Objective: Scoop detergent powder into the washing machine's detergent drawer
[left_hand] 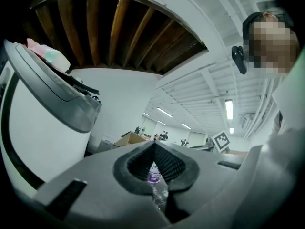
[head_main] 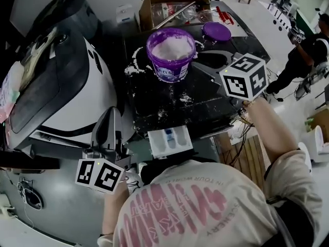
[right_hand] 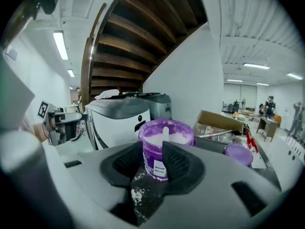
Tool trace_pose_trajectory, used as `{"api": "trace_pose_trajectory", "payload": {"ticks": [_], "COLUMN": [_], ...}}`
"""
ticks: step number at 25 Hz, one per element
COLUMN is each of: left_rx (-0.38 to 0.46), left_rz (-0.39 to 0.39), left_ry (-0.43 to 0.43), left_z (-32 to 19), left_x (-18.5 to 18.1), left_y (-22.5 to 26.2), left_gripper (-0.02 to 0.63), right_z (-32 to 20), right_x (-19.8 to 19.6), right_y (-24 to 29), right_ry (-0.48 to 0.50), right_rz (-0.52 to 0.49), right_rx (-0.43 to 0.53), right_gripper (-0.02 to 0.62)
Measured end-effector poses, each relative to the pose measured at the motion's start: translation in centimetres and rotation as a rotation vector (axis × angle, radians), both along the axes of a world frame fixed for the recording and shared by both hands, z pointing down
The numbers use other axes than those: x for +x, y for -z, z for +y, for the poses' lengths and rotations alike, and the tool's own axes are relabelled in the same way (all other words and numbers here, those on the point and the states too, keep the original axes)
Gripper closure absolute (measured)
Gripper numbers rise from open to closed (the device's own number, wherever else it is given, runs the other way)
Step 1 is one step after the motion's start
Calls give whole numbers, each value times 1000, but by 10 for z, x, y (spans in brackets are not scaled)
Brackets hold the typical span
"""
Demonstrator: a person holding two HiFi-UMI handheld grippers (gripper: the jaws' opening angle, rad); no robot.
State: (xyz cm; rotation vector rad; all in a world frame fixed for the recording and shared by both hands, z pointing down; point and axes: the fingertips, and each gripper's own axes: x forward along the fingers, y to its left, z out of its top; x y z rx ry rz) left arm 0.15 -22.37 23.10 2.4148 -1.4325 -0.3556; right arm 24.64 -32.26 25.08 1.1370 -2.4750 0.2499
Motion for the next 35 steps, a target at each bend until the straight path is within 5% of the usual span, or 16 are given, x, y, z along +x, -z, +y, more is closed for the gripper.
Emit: {"api": "trace_pose_trajectory", "payload": {"ticks": [8, 16, 23, 35], "left_rx": [1, -15, -31, -51], "left_rz": [-32, -52, -53, -36], "left_ry": [18, 15, -2, 48], "left_z": [-2, -10, -7, 2], "left_x": [0, 2, 6, -11], "left_y": [2, -8, -14, -24], "left_gripper": [603, 603, 603, 603], "right_z": [-46, -56, -59, -63], "right_x": [-2, -9, -24, -29], "right_y": [15, -5, -7, -19], "right_ry": [119, 244, 304, 303], "right_rz": [34, 214, 246, 246], "right_rx": [-121, -227, -261, -302], "right_gripper": [466, 471, 500, 588]}}
